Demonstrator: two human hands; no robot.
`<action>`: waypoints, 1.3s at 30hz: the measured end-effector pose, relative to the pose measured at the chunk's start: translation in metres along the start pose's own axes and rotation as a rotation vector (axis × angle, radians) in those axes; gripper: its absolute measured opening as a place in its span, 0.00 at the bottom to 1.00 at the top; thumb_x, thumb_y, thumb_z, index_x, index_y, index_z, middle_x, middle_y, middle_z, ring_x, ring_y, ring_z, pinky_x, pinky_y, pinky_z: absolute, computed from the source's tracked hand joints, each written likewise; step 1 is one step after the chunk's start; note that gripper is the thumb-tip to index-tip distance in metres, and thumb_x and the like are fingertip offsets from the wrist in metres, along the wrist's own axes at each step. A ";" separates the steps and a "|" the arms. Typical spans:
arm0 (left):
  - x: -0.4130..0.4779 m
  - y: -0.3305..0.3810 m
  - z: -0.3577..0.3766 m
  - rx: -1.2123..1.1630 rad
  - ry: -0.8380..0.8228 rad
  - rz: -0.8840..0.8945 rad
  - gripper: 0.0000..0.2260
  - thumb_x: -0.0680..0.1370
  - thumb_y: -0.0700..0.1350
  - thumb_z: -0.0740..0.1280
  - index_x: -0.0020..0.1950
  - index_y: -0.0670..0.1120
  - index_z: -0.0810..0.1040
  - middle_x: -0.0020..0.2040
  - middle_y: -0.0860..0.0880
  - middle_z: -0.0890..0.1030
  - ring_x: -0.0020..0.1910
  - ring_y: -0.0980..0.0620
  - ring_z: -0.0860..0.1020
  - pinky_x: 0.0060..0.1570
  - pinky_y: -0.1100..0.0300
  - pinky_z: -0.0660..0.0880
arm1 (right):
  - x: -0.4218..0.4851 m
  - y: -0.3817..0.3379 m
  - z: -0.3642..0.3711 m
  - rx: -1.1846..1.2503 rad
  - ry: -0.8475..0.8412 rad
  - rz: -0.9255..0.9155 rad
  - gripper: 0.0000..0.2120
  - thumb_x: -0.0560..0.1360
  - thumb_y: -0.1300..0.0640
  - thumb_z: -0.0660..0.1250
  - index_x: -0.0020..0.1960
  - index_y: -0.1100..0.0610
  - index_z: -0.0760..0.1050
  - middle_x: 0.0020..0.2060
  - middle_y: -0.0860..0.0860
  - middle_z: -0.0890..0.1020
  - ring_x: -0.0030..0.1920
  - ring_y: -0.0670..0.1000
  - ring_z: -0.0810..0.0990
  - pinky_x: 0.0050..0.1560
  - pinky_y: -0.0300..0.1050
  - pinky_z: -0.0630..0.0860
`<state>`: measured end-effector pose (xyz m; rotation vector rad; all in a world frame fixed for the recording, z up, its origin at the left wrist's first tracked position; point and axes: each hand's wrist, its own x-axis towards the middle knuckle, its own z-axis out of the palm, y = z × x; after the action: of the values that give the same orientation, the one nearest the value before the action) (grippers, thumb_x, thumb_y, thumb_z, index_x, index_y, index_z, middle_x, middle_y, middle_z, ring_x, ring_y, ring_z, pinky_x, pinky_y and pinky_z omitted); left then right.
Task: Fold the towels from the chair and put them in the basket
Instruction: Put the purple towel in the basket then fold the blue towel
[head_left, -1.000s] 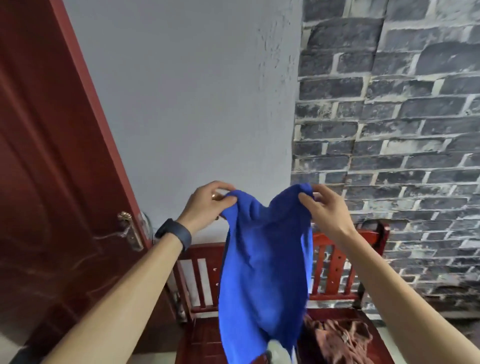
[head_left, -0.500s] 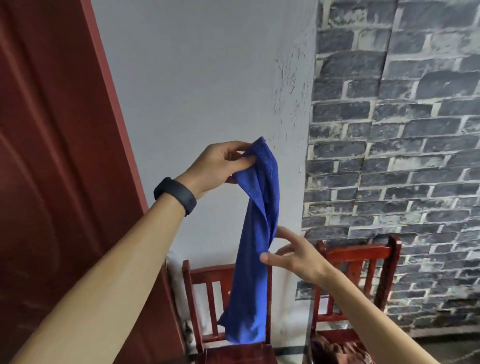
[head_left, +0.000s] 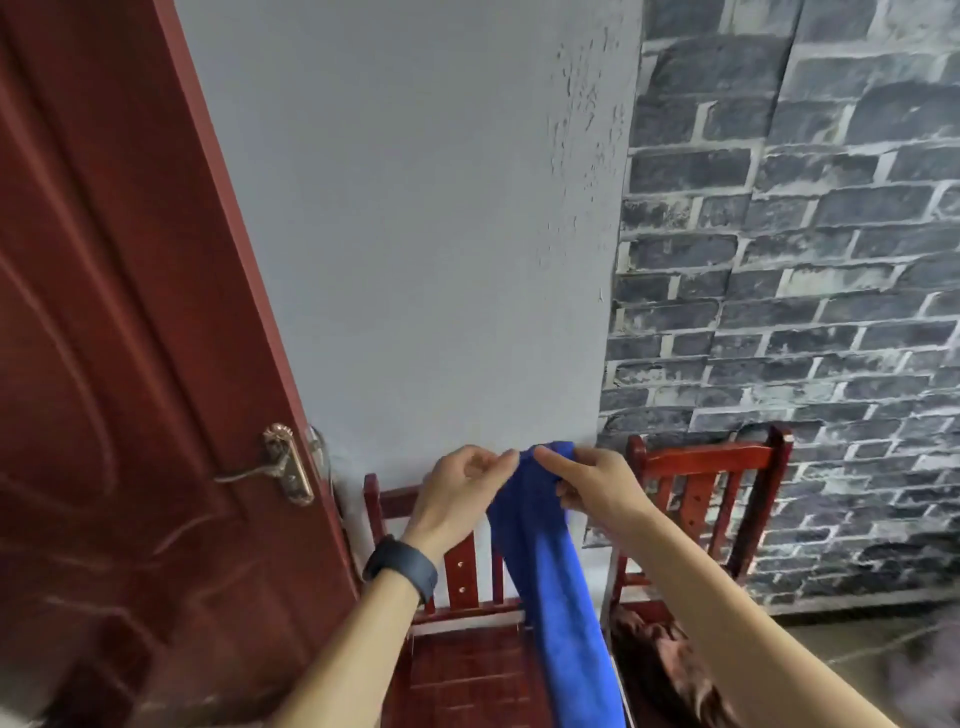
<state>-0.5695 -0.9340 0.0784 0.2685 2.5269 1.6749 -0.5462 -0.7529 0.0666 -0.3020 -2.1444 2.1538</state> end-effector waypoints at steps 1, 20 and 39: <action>-0.011 -0.014 0.013 0.009 -0.102 -0.015 0.18 0.69 0.66 0.70 0.47 0.53 0.81 0.44 0.57 0.84 0.46 0.57 0.83 0.52 0.50 0.80 | -0.002 0.011 -0.001 0.024 -0.028 0.044 0.12 0.76 0.53 0.74 0.41 0.63 0.82 0.31 0.54 0.78 0.33 0.49 0.77 0.36 0.40 0.75; -0.029 -0.103 0.018 -0.417 0.048 -0.300 0.10 0.81 0.40 0.61 0.45 0.46 0.80 0.43 0.44 0.84 0.41 0.46 0.83 0.37 0.55 0.80 | -0.035 0.118 -0.052 -0.180 0.143 0.150 0.08 0.79 0.58 0.63 0.53 0.57 0.80 0.45 0.59 0.85 0.47 0.61 0.84 0.49 0.59 0.81; -0.028 -0.201 -0.051 -0.113 0.079 -0.433 0.09 0.83 0.51 0.60 0.47 0.54 0.78 0.51 0.42 0.79 0.47 0.45 0.78 0.53 0.44 0.78 | -0.038 0.167 -0.088 0.031 0.012 0.520 0.08 0.81 0.59 0.65 0.57 0.59 0.79 0.45 0.57 0.80 0.39 0.50 0.78 0.34 0.41 0.72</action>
<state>-0.5699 -1.0623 -0.0866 -0.3374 2.3076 1.6632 -0.4785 -0.6765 -0.0970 -0.9601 -2.2054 2.4158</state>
